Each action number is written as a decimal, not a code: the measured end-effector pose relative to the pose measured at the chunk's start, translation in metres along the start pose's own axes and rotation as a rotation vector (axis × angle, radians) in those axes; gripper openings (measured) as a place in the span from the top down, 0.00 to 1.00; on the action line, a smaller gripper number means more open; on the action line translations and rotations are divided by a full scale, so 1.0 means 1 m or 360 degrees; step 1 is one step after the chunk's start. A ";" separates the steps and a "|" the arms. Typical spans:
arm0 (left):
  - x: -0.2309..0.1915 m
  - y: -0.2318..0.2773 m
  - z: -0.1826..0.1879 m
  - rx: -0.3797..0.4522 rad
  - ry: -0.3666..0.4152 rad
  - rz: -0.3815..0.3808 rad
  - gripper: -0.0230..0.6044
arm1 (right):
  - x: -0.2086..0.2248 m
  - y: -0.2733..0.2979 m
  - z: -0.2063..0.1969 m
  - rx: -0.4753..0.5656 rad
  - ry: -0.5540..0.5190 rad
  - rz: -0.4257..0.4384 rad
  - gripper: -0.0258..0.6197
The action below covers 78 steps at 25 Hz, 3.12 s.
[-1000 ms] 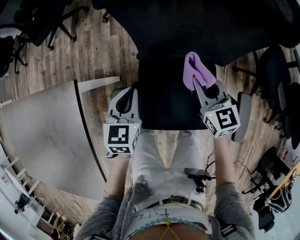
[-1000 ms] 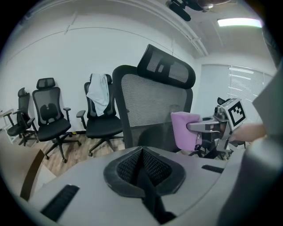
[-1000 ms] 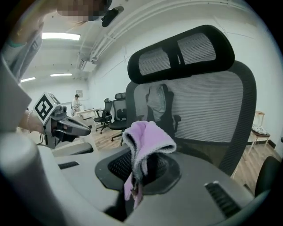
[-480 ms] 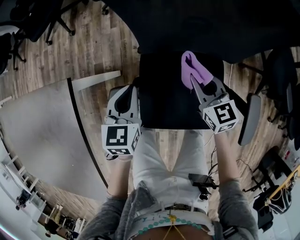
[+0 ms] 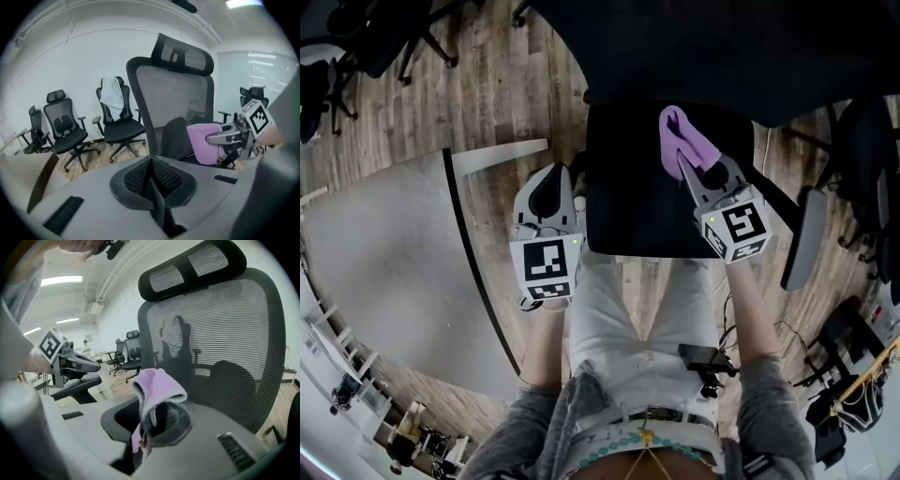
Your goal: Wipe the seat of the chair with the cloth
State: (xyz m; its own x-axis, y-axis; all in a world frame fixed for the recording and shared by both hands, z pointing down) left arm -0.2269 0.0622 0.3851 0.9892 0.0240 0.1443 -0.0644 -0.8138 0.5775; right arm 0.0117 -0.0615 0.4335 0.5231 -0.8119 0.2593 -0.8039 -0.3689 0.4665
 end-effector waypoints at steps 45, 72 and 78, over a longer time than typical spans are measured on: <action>-0.002 0.007 -0.010 -0.0238 0.0288 0.0042 0.96 | -0.022 0.240 -0.126 -0.1037 -0.1227 0.0010 0.89; -0.002 0.007 -0.012 -0.0246 0.0319 0.0061 0.96 | 0.007 0.237 -0.143 -0.1190 -0.1274 -0.0047 0.89; -0.002 0.007 -0.009 -0.0238 0.0326 0.0064 0.96 | 0.023 0.228 -0.146 -0.1225 -0.1263 -0.0067 0.89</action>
State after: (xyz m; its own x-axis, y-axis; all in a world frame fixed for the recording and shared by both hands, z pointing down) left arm -0.2304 0.0613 0.3962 0.9392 0.1231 0.3204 -0.1369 -0.7218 0.6784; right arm -0.1182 -0.0984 0.6689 -0.0054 -0.9665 -0.2565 -0.2545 -0.2467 0.9351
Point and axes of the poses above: the fingertips, and each gripper's own axes: y forward along the fingers, x to its right, z out of its top, the point moved 8 cm from there along -y, backward along the fingers, and after that the axes turned 7 degrees about y, right-handed, at the moved point
